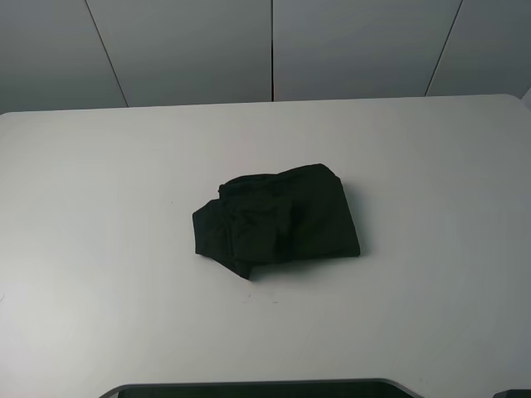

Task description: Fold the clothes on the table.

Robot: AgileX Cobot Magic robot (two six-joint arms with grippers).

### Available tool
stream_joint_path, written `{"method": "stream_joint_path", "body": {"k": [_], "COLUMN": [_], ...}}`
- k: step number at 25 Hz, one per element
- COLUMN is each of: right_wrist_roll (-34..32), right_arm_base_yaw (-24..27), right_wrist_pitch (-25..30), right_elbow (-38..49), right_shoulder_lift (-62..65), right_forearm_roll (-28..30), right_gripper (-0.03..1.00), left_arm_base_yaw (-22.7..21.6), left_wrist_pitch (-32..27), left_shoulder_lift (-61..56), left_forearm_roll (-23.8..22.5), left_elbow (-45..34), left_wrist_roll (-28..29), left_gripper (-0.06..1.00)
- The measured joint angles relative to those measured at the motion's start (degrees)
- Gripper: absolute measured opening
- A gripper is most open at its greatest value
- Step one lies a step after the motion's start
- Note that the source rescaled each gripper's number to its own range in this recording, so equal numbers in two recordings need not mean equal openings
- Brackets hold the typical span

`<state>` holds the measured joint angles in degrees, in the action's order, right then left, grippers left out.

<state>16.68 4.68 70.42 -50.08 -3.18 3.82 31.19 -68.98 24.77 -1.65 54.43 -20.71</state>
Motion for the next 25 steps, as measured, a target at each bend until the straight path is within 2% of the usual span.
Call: {"method": "stream_joint_path", "body": {"k": [2, 3, 5, 11, 15, 19, 21, 23, 25], "right_wrist_roll": [0.1, 0.1, 0.2, 0.2, 0.2, 0.2, 0.2, 0.2, 0.3], "right_arm_base_yaw": [-0.4, -0.7, -0.8, -1.2, -1.2, -1.2, -1.2, -1.2, -1.2], "right_wrist_pitch": [0.0, 0.0, 0.0, 0.0, 0.0, 0.0, 0.0, 0.0, 0.0], "right_elbow": [0.0, 0.0, 0.0, 0.0, 0.0, 0.0, 0.0, 0.0, 0.0], "right_shoulder_lift": [0.0, 0.0, 0.0, 0.0, 0.0, 0.0, 0.0, 0.0, 0.0], "right_forearm_roll": [0.0, 0.0, 0.0, -0.1, -0.1, -0.1, -0.1, -0.1, -0.1], "right_gripper": [0.91, 0.90, 0.88, 0.87, 0.87, 0.87, 0.87, 0.87, 0.87], "left_arm_base_yaw": [0.0, 0.0, 0.0, 0.0, 0.0, 0.0, 0.0, 0.0, 0.0], "left_wrist_pitch": [-0.7, -0.9, -1.1, -1.1, -1.1, -1.2, -1.2, -1.2, -1.2], "left_shoulder_lift": [0.0, 0.0, 0.0, 0.0, 0.1, 0.8, 1.2, 1.4, 1.4], "left_forearm_roll": [-6.3, -8.3, -10.8, -11.1, -7.6, -3.8, -0.4, 1.7, -1.3], "left_elbow": [0.0, 0.0, 0.0, 0.0, 0.0, 0.0, 0.0, 0.0, 0.0], "left_wrist_roll": [-0.2, -0.2, 0.2, -0.5, -1.8, -2.5, -4.2, -5.4, -6.1], "left_gripper": [0.86, 0.94, 0.97, 0.98, 0.95, 0.68, 0.61, 0.65, 0.77]}}
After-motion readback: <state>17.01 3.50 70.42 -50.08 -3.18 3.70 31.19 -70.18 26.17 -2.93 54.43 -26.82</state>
